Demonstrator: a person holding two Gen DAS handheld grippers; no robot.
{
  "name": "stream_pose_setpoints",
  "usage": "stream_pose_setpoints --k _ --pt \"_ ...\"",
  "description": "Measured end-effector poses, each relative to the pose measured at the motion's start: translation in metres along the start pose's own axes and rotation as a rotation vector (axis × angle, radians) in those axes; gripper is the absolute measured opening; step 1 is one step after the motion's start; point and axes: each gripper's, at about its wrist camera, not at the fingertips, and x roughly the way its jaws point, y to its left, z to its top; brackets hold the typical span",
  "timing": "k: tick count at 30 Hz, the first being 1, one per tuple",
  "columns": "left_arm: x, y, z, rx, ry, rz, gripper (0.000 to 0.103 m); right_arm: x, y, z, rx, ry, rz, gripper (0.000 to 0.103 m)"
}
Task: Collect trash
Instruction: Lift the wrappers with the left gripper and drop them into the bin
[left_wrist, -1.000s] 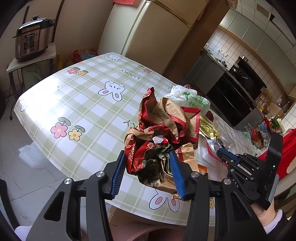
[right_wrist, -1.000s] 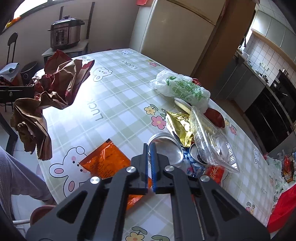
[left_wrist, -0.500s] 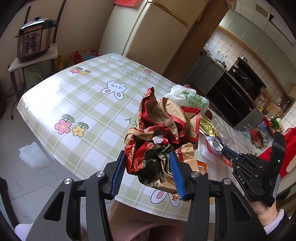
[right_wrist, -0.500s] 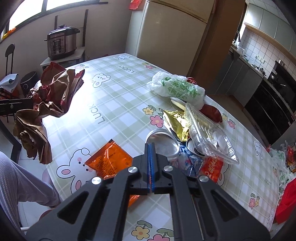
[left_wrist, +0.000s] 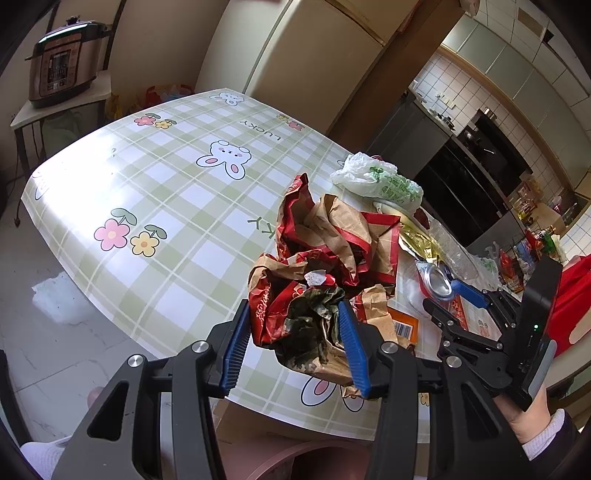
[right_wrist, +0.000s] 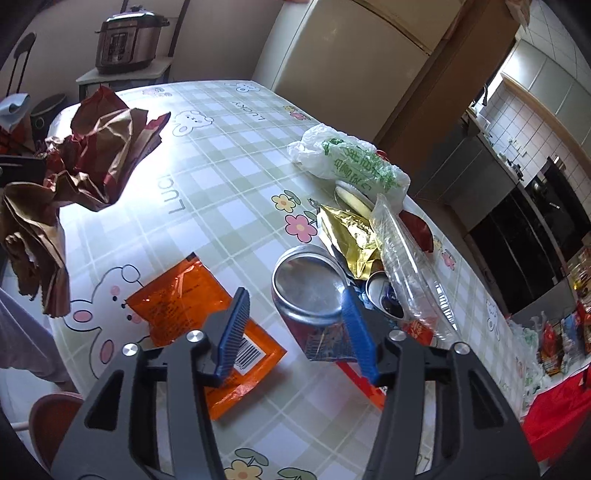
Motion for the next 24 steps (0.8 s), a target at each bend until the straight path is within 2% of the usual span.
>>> stream_pose_setpoints --k 4,5,6,11,18,24 --pt "0.005 0.002 0.000 -0.003 0.009 0.001 0.046 0.015 0.002 0.004 -0.035 0.019 -0.048 0.056" --pt "0.006 0.003 -0.001 -0.004 0.010 0.002 0.046 0.017 0.001 0.005 -0.038 0.021 -0.051 0.050" --pt "0.006 0.003 -0.001 -0.006 0.011 0.002 0.046 0.017 0.000 0.006 -0.035 0.021 -0.052 0.050" --pt "0.004 0.003 0.002 -0.011 0.000 0.001 0.046 -0.001 -0.004 0.010 0.006 -0.033 0.015 0.049" --pt "-0.002 0.002 0.001 -0.015 -0.010 -0.004 0.046 -0.037 -0.018 0.017 0.139 -0.113 0.179 0.049" --pt "-0.017 -0.006 0.002 0.009 -0.030 -0.018 0.046 -0.063 -0.022 0.022 0.195 -0.163 0.197 0.049"
